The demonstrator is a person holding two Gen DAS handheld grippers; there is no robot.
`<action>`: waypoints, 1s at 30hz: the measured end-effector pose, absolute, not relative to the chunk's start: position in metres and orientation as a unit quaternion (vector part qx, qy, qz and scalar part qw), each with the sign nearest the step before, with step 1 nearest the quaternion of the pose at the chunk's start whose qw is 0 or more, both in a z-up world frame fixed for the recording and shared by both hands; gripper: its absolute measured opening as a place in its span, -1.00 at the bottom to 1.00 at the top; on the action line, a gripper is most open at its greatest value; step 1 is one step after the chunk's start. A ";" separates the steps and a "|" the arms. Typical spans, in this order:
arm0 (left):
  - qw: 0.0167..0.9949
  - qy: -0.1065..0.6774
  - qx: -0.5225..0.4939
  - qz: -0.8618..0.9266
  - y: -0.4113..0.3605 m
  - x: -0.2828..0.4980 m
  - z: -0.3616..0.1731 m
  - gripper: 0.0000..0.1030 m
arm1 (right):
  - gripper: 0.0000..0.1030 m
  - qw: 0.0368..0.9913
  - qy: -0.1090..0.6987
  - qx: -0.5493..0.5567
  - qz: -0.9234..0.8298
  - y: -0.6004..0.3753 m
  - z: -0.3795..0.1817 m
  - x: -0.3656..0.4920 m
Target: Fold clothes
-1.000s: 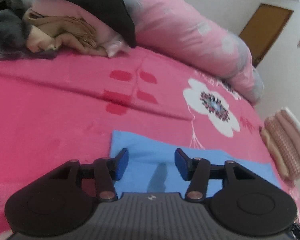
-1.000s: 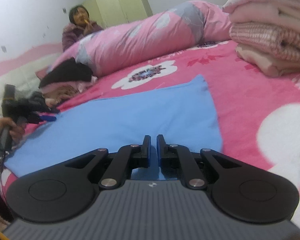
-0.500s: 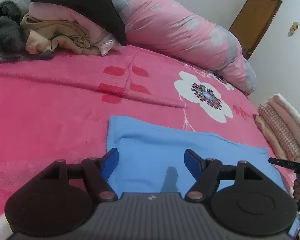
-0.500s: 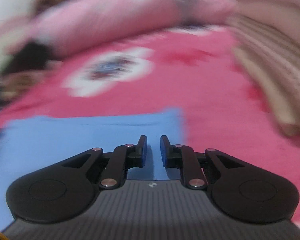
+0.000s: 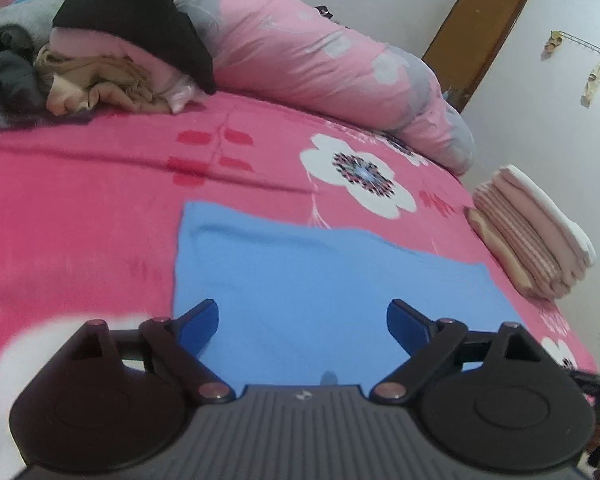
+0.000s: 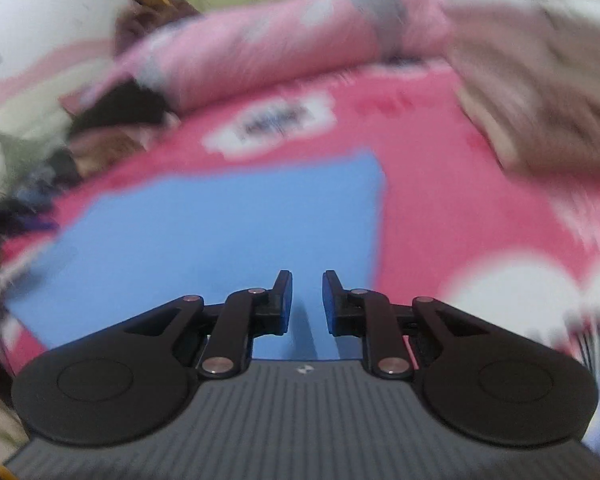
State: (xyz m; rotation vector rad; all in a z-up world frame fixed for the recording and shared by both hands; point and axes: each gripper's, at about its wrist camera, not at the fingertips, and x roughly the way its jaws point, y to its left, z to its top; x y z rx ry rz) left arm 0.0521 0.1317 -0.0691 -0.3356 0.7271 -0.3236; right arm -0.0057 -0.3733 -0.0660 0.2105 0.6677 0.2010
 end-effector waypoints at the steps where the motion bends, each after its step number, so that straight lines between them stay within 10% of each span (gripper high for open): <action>1: 0.908 0.354 -0.162 -0.156 0.131 0.045 -0.070 0.80 | -0.71 0.934 0.325 0.128 0.078 -0.387 -0.074 -0.015; 25: 0.918 0.344 -0.129 -0.146 0.119 -0.066 -0.081 0.81 | -0.44 0.957 0.237 0.168 -0.017 -0.383 -0.062 -0.133; 30: 0.922 0.325 -0.147 -0.149 0.124 -0.079 -0.080 0.82 | -0.05 0.958 0.210 0.194 -0.003 -0.365 -0.047 -0.138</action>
